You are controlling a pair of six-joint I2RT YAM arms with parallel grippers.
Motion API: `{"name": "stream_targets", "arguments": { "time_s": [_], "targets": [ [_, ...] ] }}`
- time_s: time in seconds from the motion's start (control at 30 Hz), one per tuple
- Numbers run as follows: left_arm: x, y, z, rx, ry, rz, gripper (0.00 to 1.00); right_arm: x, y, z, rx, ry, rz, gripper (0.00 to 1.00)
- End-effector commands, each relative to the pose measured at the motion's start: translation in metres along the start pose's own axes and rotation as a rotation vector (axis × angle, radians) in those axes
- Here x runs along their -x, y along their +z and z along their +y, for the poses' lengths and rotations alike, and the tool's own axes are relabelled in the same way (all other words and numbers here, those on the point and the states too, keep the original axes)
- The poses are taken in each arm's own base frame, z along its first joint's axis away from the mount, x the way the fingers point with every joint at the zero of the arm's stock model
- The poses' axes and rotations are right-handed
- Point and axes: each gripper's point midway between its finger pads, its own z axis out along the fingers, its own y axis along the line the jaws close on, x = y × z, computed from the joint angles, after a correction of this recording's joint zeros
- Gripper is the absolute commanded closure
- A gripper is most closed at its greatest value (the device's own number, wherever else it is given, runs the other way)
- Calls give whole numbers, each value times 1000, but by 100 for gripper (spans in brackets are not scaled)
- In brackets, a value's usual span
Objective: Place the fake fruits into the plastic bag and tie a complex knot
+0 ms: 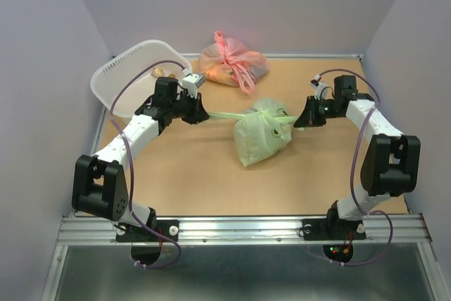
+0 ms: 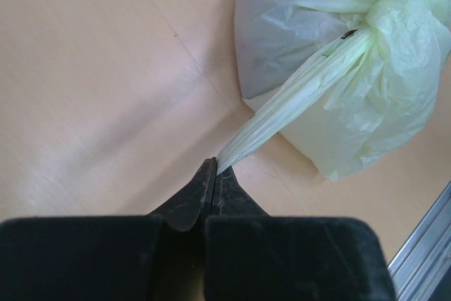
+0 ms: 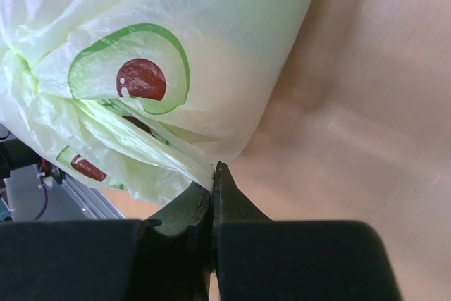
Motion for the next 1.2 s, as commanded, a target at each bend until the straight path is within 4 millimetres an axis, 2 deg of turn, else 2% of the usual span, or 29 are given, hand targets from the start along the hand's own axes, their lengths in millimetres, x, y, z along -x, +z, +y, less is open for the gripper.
{"name": "stream_targets", "arguments": {
  "time_s": [0.0, 0.17, 0.27, 0.43, 0.53, 0.57, 0.63, 0.73, 0.77, 0.87, 0.97, 1.0, 1.1, 1.13, 1.17],
  "targets": [
    [36, -87, 136, 557, -5, -94, 100, 50, -80, -105, -504, -46, -173, 100],
    [55, -112, 146, 596, 17, -142, 100, 59, -79, -95, -452, -83, -192, 99],
    [57, -128, 160, 635, -15, -163, 100, 60, -75, -91, -418, -78, -193, 100],
    [61, -150, 179, 683, -42, -195, 100, 58, -60, -103, -413, -56, -170, 99],
    [60, -147, 180, 672, -44, -196, 100, 68, -41, -88, -341, -67, -191, 100],
    [60, -143, 178, 650, -39, -200, 100, 71, -28, -69, -287, -110, -187, 100],
    [63, -140, 175, 631, -30, -212, 100, 74, -18, -50, -238, -143, -185, 99],
    [74, -139, 171, 600, -12, -244, 100, 88, -11, -29, -195, -193, -210, 100],
    [80, -140, 167, 586, -1, -260, 100, 100, -15, -25, -189, -206, -235, 100],
    [90, -144, 162, 573, 33, -288, 100, 114, -22, -18, -180, -237, -266, 99],
    [81, -133, 158, 541, 42, -265, 100, 108, -12, -13, -145, -257, -240, 100],
    [78, -126, 154, 516, 45, -258, 100, 99, 2, -12, -135, -272, -203, 99],
    [64, -106, 143, 469, 63, -214, 100, 86, 22, -14, -118, -278, -145, 100],
    [61, -94, 132, 437, 82, -192, 100, 77, 36, -12, -100, -277, -106, 100],
    [58, -91, 131, 433, 82, -184, 100, 73, 41, -9, -93, -282, -92, 100]
  ]
}}
